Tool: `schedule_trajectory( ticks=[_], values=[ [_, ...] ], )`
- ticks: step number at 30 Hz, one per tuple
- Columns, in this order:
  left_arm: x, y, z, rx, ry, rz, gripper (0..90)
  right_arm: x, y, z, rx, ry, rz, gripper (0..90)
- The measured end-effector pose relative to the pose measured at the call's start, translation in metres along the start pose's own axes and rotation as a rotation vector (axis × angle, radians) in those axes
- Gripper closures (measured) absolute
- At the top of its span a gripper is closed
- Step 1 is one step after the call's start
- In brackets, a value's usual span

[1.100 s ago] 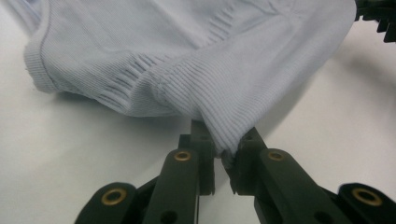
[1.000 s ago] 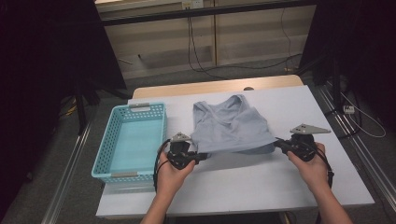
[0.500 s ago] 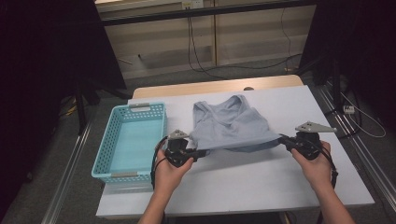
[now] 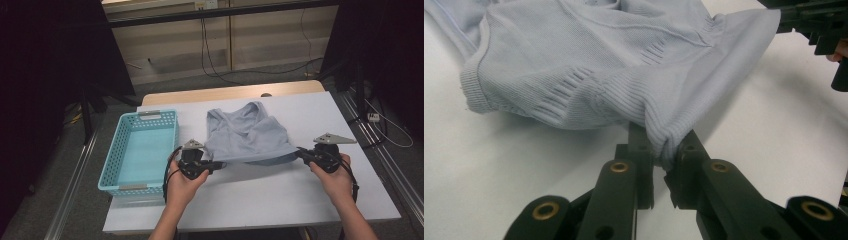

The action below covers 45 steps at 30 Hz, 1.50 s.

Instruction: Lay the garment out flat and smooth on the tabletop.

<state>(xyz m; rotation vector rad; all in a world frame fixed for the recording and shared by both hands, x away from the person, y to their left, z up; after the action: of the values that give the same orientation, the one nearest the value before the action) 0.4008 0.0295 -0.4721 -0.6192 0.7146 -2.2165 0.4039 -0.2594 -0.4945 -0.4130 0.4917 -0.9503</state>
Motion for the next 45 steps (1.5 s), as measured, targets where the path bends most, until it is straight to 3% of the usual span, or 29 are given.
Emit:
schedule_trajectory(
  ticks=[5, 6, 7, 8, 12, 14, 28, 36, 45],
  values=[
    [-0.004, 0.0, 0.002, 0.0, -0.01, -0.003, 82.8, -0.002, 0.003, -0.005, -0.017, 0.003, 0.011, 73.1],
    [-0.005, 0.0, 0.003, 0.002, -0.016, -0.005, 82.8, -0.003, 0.003, -0.005, -0.017, -0.003, 0.011, 69.2],
    [-0.005, -0.001, 0.006, 0.008, -0.02, -0.008, 82.8, -0.006, 0.004, -0.007, -0.025, -0.005, 0.01, 59.1],
    [-0.005, -0.001, 0.006, 0.008, -0.02, -0.008, 82.8, -0.006, 0.004, -0.007, -0.025, -0.005, 0.01, 59.1],
    [-0.004, 0.002, 0.013, 0.005, -0.028, -0.018, 82.9, -0.015, 0.001, -0.011, -0.016, 0.038, 0.061, 41.7],
    [-0.004, 0.003, 0.017, 0.012, -0.033, -0.021, 83.0, -0.018, -0.002, -0.012, -0.007, 0.057, 0.082, 38.0],
    [-0.006, 0.01, 0.033, 0.028, -0.042, -0.028, 83.0, -0.038, -0.019, -0.02, 0.02, 0.041, 0.123, 34.1],
    [-0.008, 0.011, 0.033, 0.035, -0.054, -0.023, 83.0, -0.054, -0.014, -0.02, -0.01, -0.028, 0.157, 36.3],
    [-0.009, 0.011, 0.031, 0.027, -0.051, -0.02, 83.0, -0.062, -0.007, -0.02, -0.025, -0.038, 0.196, 40.0]
  ],
)
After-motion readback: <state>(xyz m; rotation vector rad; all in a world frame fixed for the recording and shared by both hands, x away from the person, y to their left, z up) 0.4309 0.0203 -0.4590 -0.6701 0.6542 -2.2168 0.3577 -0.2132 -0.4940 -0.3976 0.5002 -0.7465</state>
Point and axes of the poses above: each handheld gripper's, and its own axes: y roughly forward along the jaws, z roughly out of its top, x roughly to its right, the point moved 9 cm from there along y, roughly forward along the jaws, and after that the axes turned 10 degrees about z, right-handed, at the moved point
